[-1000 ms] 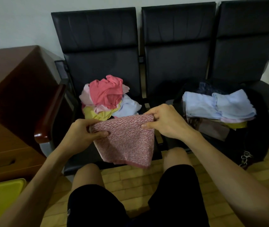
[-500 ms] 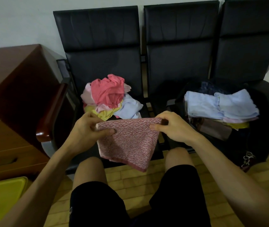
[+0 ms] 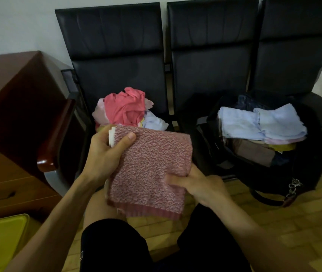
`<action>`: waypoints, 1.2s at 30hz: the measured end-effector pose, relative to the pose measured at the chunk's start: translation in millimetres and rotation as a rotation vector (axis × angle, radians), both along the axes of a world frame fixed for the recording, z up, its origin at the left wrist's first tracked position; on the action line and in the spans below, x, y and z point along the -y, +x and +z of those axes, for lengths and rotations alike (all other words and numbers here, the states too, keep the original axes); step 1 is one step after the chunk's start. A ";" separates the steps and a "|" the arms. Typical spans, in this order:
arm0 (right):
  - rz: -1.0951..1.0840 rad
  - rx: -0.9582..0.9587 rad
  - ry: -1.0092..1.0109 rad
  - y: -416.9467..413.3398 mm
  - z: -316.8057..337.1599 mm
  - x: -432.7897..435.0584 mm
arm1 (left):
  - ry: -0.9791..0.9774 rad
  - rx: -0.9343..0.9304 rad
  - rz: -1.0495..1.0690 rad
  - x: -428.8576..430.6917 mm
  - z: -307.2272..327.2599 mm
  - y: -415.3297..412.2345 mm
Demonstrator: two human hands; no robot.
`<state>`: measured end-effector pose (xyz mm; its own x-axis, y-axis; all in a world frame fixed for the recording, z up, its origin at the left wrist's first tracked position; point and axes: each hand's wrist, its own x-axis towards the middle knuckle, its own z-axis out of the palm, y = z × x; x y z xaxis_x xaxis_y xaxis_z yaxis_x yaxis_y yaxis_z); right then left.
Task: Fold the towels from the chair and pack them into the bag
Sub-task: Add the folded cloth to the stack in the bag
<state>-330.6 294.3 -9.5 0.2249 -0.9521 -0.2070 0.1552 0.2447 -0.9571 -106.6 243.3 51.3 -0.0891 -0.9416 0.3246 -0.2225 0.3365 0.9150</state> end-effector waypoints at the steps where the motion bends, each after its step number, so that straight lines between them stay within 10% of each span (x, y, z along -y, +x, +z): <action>1: 0.000 -0.017 -0.011 4.1 -4.1 -2.7 | -0.008 0.015 0.027 2.3 -1.2 -0.2; 11: -0.157 0.130 -0.049 -29.6 29.7 0.7 | 0.825 -0.664 -0.313 1.4 -34.3 -27.9; 25: -0.406 -0.105 0.314 -197.6 -64.9 -29.5 | 0.999 -0.130 -0.502 25.5 -105.6 -201.2; 36: -0.431 -0.472 0.015 -359.1 -29.7 154.6 | 0.614 -0.104 -0.450 197.3 -105.0 -372.2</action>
